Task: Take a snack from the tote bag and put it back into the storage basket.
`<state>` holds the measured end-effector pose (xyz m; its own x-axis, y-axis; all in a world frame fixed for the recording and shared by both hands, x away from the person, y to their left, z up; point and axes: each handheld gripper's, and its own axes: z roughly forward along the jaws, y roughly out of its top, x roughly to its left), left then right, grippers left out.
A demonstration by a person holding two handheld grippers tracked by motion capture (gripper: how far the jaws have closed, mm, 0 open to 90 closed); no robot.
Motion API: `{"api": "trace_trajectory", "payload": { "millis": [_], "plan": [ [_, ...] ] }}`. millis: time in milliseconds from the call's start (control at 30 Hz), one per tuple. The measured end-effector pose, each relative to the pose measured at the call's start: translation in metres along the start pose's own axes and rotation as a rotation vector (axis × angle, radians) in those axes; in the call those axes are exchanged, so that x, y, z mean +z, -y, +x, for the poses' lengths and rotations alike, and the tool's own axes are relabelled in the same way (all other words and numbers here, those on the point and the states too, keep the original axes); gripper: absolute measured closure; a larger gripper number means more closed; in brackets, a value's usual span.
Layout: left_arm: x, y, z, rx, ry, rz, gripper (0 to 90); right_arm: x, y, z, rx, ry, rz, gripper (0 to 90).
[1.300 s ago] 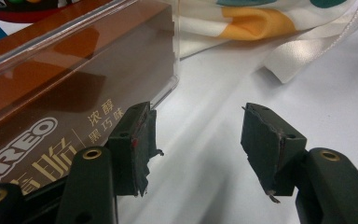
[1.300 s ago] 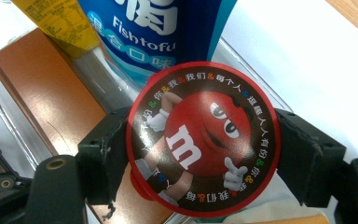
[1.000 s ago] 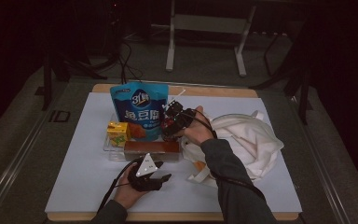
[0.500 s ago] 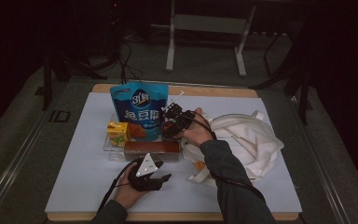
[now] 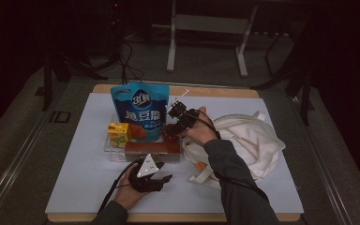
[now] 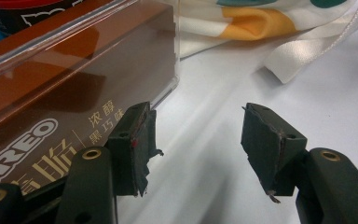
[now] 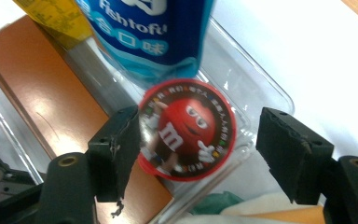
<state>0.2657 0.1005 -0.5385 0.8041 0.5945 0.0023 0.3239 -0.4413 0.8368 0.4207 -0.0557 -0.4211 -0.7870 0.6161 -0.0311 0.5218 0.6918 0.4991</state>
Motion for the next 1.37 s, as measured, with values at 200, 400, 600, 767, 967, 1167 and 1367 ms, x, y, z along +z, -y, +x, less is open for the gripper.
{"api": "trace_trajectory", "payload": {
  "millis": [200,400,600,767,967,1167,1367],
  "plan": [
    [0.0,0.0,0.0,-0.002,0.001,0.001,43.3,-0.003,0.005,-0.004,0.014,-0.009,-0.009,33.7],
    [0.0,0.0,0.0,-0.001,0.0,0.001,43.3,-0.01,0.007,-0.003,0.004,-0.015,-0.021,34.8],
    [0.0,0.0,0.0,0.0,-0.002,0.002,43.3,-0.016,0.006,0.002,-0.017,-0.023,-0.035,35.0],
    [0.0,0.0,0.0,-0.001,-0.003,0.003,43.3,-0.02,0.008,0.004,-0.024,-0.028,-0.043,35.7],
    [0.0,0.0,0.0,-0.003,-0.001,0.003,43.3,-0.025,0.013,0.003,-0.029,-0.036,-0.049,35.9],
    [0.0,0.0,0.0,-0.005,-0.002,0.004,43.2,-0.028,0.017,0.001,-0.027,-0.047,-0.056,35.9],
    [0.0,0.0,0.001,-0.007,-0.001,0.005,43.1,-0.029,0.023,-0.001,-0.018,-0.054,-0.062,36.0]
  ]
}}
